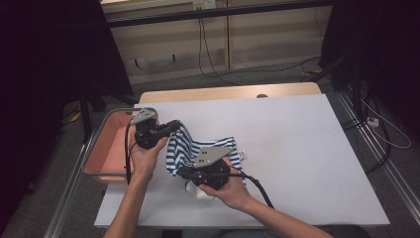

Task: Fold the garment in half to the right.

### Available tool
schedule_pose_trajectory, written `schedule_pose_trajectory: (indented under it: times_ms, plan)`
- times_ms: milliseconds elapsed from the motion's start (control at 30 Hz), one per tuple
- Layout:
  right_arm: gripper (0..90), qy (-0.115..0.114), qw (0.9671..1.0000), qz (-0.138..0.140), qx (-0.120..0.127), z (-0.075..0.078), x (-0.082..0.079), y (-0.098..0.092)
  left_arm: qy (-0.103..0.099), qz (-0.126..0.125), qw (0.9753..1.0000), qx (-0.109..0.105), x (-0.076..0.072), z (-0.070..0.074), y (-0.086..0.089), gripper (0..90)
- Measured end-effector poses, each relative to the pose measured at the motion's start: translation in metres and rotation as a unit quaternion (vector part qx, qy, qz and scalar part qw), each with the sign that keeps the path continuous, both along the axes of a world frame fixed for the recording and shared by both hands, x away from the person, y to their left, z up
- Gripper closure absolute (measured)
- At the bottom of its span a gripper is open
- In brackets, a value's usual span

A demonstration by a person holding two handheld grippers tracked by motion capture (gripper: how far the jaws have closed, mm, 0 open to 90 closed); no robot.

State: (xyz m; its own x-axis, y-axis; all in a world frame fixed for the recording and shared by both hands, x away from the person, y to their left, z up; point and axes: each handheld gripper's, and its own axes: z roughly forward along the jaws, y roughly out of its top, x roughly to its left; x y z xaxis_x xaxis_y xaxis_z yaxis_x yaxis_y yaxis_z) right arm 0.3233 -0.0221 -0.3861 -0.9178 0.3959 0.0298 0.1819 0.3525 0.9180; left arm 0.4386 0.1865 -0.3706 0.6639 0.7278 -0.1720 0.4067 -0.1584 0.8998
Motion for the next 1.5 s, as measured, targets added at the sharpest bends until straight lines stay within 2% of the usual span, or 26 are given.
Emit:
schedule_pose_trajectory:
  times_ms: [267,500,633,1000,1100,1400,1500]
  plan:
    - [85.5,0.003,0.9999,-0.013,-0.005,-0.001,0.001,-0.014,0.013,-0.005,0.9999,0.003,0.01,-0.007,-0.019,86.0]
    - [85.4,0.008,0.9996,-0.028,-0.001,-0.004,0.0,-0.028,0.017,-0.013,0.9997,0.015,0.014,-0.008,-0.038,86.0]
    - [85.4,0.011,0.9993,-0.035,-0.003,-0.007,-0.001,-0.037,0.018,-0.023,0.9995,0.014,0.015,-0.012,-0.05,86.0]
    - [84.8,0.027,0.9983,-0.051,-0.009,-0.017,-0.004,-0.057,0.036,-0.032,0.9986,0.02,0.019,-0.025,-0.067,85.9]
    - [84.8,0.03,0.998,-0.055,-0.013,-0.02,-0.005,-0.061,0.04,-0.032,0.9986,0.016,0.021,-0.028,-0.07,85.9]
    - [84.3,0.034,0.9971,-0.064,-0.022,-0.026,-0.003,-0.069,0.049,-0.039,0.9977,0.026,0.028,-0.037,-0.09,85.7]
    - [84.0,0.035,0.9968,-0.066,-0.029,-0.028,-0.003,-0.071,0.058,-0.039,0.9972,0.027,0.03,-0.043,-0.096,85.7]
